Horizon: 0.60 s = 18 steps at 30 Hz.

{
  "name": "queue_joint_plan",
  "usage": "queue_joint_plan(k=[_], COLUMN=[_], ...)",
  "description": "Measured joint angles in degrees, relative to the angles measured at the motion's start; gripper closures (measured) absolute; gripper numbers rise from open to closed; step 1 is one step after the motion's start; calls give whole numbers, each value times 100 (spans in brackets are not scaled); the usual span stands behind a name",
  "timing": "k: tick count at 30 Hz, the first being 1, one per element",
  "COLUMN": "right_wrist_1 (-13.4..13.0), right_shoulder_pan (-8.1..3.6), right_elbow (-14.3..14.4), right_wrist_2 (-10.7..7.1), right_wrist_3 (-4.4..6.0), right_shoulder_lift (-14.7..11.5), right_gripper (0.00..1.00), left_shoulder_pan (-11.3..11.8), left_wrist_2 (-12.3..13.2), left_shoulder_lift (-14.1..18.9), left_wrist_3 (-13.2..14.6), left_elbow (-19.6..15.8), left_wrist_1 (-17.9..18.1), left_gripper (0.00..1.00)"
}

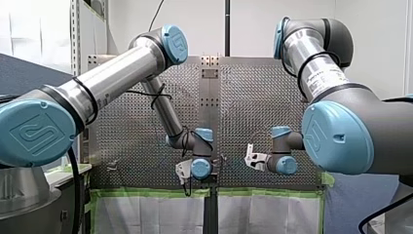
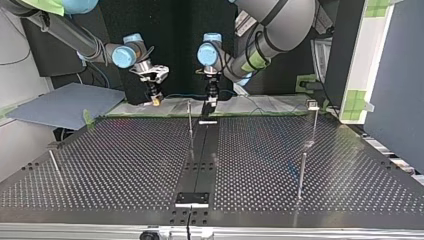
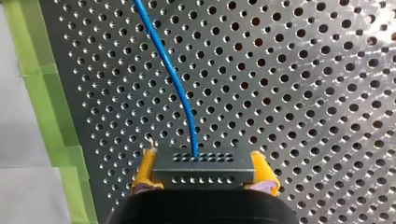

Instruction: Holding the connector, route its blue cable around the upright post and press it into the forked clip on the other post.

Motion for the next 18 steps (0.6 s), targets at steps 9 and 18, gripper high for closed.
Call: queue_joint_plan(k=[9,18], right_wrist_1=[-30,-13], right_shoulder_pan=[-47,-56], right_elbow=[-16,-17], right_wrist_2=[-15,-16], right_wrist_3=[42,46], right_shoulder_lift=[1,1], right_gripper=[100,100], left_shoulder_pan=[-5,-2], left_wrist_2=[-343,11], left_shoulder_lift=[0,-1], left_wrist_3=[431,705], left_elbow=[-2,3], left_wrist_1=[100,103], left_gripper=[0,0])
